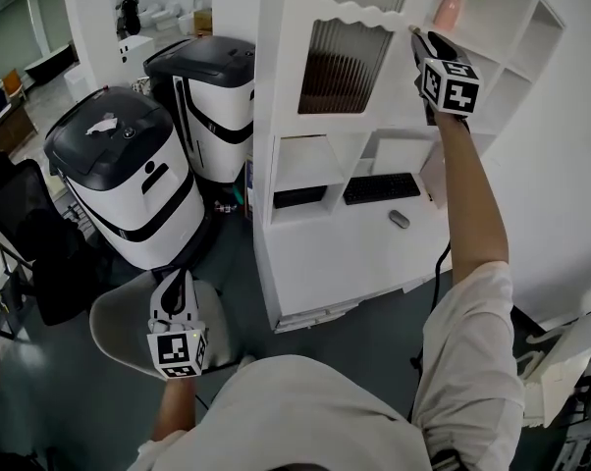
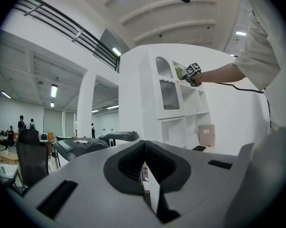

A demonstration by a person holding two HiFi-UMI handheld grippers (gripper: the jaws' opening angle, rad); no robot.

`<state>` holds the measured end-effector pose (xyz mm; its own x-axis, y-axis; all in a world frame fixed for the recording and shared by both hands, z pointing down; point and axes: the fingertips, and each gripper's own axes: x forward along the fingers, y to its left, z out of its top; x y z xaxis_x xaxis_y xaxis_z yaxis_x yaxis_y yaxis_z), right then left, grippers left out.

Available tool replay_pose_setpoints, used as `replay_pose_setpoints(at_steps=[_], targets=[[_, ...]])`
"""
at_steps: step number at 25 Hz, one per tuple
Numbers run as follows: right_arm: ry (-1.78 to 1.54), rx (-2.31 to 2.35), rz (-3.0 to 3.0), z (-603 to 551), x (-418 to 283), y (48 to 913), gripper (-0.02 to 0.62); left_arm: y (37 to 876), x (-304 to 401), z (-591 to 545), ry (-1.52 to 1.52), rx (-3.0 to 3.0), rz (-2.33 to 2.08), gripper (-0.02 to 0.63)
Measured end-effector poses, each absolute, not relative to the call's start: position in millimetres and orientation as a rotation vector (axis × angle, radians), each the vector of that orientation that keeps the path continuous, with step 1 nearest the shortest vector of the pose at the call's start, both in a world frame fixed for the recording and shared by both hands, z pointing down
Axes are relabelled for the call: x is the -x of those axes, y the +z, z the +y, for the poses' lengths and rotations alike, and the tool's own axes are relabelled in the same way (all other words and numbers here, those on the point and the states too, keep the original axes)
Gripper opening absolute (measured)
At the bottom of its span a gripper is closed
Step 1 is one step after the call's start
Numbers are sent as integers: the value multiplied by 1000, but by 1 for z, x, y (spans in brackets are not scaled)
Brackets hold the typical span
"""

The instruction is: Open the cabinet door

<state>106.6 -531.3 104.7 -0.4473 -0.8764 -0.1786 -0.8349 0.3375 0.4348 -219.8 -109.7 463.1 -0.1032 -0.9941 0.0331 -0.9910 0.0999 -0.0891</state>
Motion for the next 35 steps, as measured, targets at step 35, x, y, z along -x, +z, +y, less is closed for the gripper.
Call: replay_pose_setpoints(at_steps=[35], targets=[[-759, -1572, -2443, -571, -93, 106, 81, 477, 230, -118, -167, 2069, 2363, 0]])
